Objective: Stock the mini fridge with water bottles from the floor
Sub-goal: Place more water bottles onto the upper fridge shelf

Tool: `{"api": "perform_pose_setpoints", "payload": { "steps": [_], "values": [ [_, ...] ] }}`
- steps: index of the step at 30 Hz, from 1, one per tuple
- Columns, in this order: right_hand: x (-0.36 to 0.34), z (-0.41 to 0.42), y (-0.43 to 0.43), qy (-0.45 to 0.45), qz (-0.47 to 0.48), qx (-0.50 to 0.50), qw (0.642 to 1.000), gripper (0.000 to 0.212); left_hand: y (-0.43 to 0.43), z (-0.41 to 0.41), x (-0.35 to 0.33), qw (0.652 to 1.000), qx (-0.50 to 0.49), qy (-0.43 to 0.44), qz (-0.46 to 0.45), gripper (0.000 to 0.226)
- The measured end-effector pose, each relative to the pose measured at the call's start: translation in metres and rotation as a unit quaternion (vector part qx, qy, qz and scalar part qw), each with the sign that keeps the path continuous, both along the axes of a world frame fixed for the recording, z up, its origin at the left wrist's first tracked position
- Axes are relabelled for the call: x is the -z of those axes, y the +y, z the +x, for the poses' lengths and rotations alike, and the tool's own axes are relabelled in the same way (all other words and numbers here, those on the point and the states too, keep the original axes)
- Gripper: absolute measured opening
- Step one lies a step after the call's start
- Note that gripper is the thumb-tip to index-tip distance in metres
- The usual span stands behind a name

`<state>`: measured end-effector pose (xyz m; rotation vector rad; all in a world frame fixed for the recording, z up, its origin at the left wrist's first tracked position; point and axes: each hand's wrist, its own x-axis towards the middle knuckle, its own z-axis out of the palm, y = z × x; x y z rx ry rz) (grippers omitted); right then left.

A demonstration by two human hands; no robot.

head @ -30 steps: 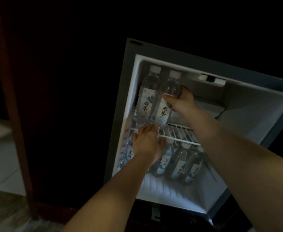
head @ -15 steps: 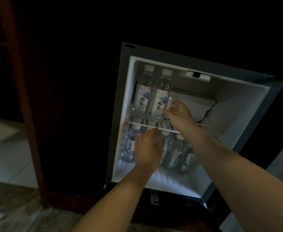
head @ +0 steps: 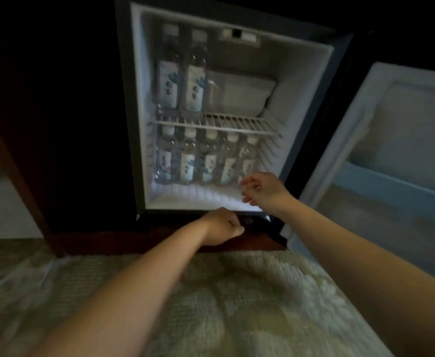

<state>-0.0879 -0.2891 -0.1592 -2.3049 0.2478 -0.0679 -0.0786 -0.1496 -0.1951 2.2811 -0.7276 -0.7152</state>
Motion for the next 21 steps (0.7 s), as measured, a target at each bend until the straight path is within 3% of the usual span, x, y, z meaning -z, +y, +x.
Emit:
{"api": "perform_pose_setpoints", "payload": {
  "steps": [2, 6, 9, 14, 21],
  "values": [
    [0.014, -0.024, -0.013, 0.035, -0.028, -0.006, 0.999, 0.012, -0.009, -0.013, 0.008, 0.998, 0.034, 0.018, 0.045, 0.029],
    [0.033, -0.077, -0.042, 0.093, -0.096, -0.012, 0.991, 0.019, -0.033, -0.045, 0.031, 0.996, 0.066, 0.037, 0.05, 0.021],
    [0.049, -0.12, -0.067, 0.2, -0.114, -0.02, 0.973, 0.024, -0.058, -0.075, 0.049, 0.985, 0.143, 0.035, 0.086, 0.03],
    [0.077, -0.198, -0.113, 0.387, -0.167, -0.024, 0.906, 0.028, -0.111, -0.135, 0.079, 0.952, 0.272, 0.034, 0.135, 0.042],
    [0.1, -0.311, -0.153, 0.561, -0.216, -0.009, 0.799, 0.037, -0.172, -0.216, 0.104, 0.898, 0.42, 0.041, 0.127, 0.042]
  ]
}}
